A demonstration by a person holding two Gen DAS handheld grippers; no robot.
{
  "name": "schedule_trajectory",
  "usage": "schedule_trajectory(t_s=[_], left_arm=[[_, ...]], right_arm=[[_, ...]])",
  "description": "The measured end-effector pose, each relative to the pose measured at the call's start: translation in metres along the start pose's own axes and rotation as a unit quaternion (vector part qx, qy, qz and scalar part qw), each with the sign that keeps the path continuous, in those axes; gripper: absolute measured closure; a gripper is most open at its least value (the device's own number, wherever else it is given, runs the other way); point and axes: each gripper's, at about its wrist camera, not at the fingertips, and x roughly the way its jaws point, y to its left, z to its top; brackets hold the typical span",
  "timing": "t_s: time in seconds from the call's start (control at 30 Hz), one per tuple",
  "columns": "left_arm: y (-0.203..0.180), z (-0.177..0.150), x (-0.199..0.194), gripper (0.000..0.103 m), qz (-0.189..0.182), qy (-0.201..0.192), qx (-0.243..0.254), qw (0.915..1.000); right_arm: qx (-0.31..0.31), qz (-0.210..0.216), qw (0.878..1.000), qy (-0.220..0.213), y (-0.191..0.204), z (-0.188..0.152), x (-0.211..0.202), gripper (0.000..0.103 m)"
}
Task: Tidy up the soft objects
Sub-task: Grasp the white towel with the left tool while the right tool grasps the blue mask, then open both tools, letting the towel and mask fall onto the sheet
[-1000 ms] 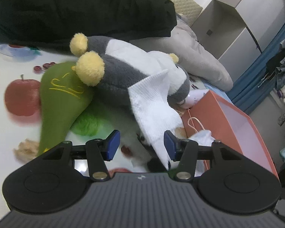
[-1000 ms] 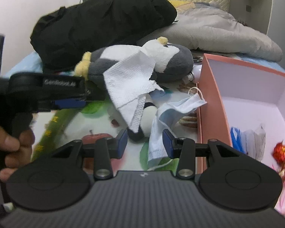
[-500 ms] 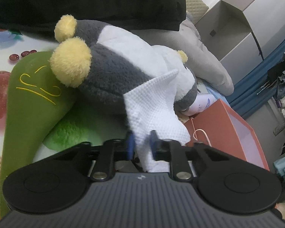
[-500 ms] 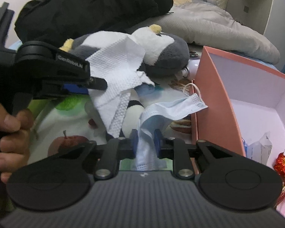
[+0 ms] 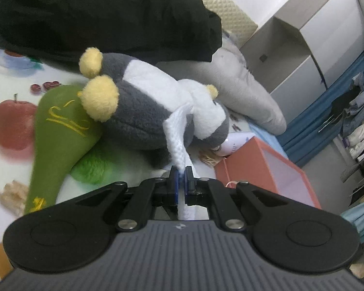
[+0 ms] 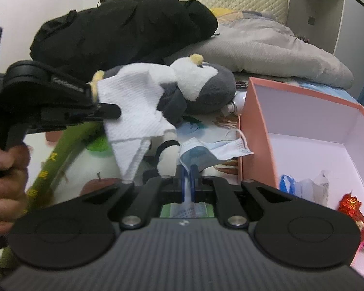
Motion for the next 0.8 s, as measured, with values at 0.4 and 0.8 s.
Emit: schedule_trajectory(t_s=[0.4,0.8], left_arm=[[0.019,-0.059,-0.078,0.098,0.001,0.031,-0.067,0.9972],[0.022,-0.111,-0.098,0.098,0.036,0.106,-0.064,0.9917]], right_arm=[[0.036,0.056,0.998,0.010,0.008,-0.029,-0.057,0.095],[0.060,0.069,0.993,0.077,0.007,-0.071,-0.059,0.094]])
